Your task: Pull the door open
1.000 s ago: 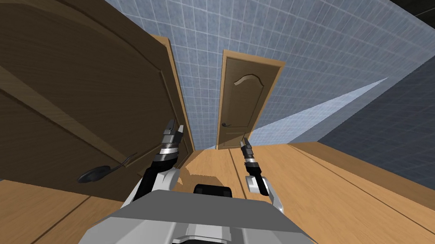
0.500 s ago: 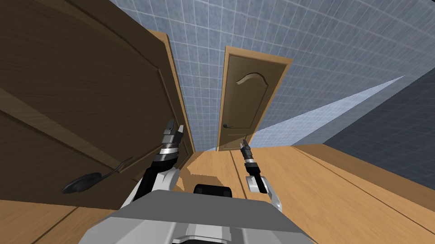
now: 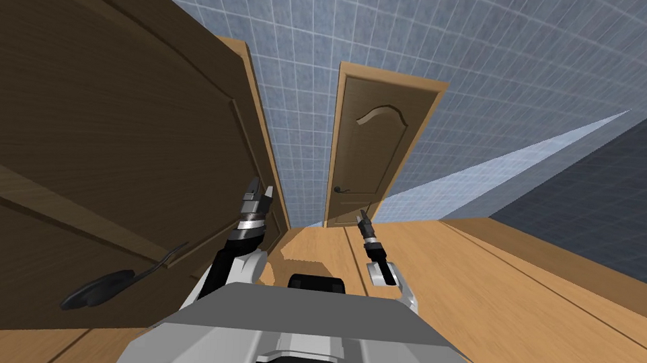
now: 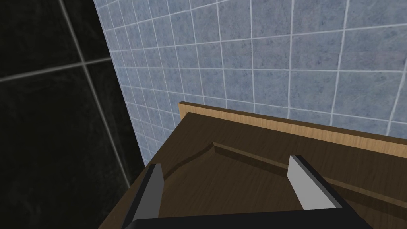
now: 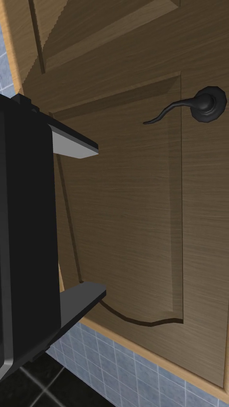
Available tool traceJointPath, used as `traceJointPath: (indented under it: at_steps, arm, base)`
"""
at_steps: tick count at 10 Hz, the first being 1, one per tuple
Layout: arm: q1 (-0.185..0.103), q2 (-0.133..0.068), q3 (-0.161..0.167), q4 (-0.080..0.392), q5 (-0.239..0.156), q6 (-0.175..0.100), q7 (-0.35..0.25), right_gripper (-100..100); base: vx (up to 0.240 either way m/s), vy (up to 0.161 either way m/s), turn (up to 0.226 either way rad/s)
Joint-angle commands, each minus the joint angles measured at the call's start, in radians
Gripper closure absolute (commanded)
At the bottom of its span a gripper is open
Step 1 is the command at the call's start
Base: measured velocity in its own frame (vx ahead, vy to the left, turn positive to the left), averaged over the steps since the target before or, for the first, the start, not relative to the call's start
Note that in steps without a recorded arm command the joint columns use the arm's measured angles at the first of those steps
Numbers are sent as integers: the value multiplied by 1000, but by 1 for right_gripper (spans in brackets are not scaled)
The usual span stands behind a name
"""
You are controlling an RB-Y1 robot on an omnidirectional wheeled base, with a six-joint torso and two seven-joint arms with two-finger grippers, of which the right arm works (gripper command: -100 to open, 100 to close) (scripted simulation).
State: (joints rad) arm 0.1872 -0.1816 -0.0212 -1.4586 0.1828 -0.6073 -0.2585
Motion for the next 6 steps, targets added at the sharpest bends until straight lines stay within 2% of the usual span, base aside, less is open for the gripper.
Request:
traceJointPath:
  at_steps: [1,6]
  arm:
    - [-16,-10,-5,43,5,-8,-10,-100]
    - [-63,-36,-18,171,19,-33,-38,-100]
  base:
    - [91,18,30]
    - [103,26,24]
